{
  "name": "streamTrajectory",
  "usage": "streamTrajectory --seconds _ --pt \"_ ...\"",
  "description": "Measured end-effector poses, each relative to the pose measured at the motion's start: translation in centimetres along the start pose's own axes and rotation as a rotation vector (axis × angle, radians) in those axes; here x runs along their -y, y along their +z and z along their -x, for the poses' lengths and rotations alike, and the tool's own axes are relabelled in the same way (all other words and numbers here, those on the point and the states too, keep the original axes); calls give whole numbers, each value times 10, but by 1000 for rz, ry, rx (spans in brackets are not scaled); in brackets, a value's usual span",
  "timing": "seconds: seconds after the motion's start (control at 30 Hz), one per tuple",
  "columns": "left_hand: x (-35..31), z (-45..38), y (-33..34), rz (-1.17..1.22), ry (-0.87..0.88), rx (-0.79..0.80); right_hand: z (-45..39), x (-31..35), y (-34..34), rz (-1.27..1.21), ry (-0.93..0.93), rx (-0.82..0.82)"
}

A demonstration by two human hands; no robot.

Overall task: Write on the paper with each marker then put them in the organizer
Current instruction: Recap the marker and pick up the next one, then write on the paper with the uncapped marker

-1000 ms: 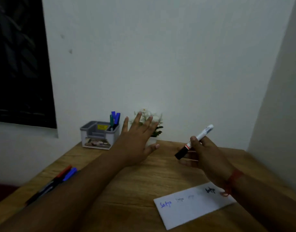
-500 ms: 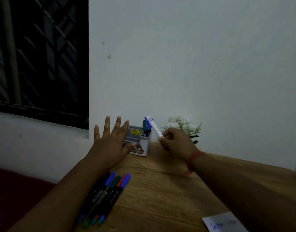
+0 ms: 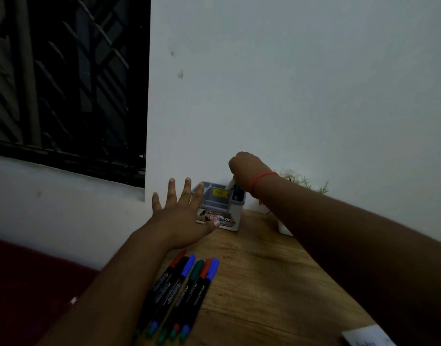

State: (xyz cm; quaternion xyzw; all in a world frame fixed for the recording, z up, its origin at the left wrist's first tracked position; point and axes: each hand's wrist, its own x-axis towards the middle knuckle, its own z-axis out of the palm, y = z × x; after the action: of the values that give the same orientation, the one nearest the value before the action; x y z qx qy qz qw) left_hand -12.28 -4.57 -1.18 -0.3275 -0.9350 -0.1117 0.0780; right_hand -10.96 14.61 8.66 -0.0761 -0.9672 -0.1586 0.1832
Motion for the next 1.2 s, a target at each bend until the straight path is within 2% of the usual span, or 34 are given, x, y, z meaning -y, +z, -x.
streamTrajectory --seconds 0.13,0.27,0.5,0.67,0.8,0.9,0.97,1.2 --pt "-5 5 -3 -2 30 10 -5 4 2 10 -21 38" --pt "-8 6 -5 -4 44 23 0 -2 4 31 -40 9" --pt "-4 10 -7 -6 78 87 28 -14 -5 -30 -40 -179" --pt "1 20 -19 23 179 255 77 -16 3 -138 -116 -299" --pt "-4 30 -31 138 325 363 118 -19 14 -139 -161 -293" --pt "-10 34 -34 295 389 456 140 -26 17 -158 -164 -284" --pt "-14 36 -34 309 416 493 151 -32 17 -181 -150 -280" --pt "-30 35 -25 260 489 467 175 -53 15 -215 -117 -255"
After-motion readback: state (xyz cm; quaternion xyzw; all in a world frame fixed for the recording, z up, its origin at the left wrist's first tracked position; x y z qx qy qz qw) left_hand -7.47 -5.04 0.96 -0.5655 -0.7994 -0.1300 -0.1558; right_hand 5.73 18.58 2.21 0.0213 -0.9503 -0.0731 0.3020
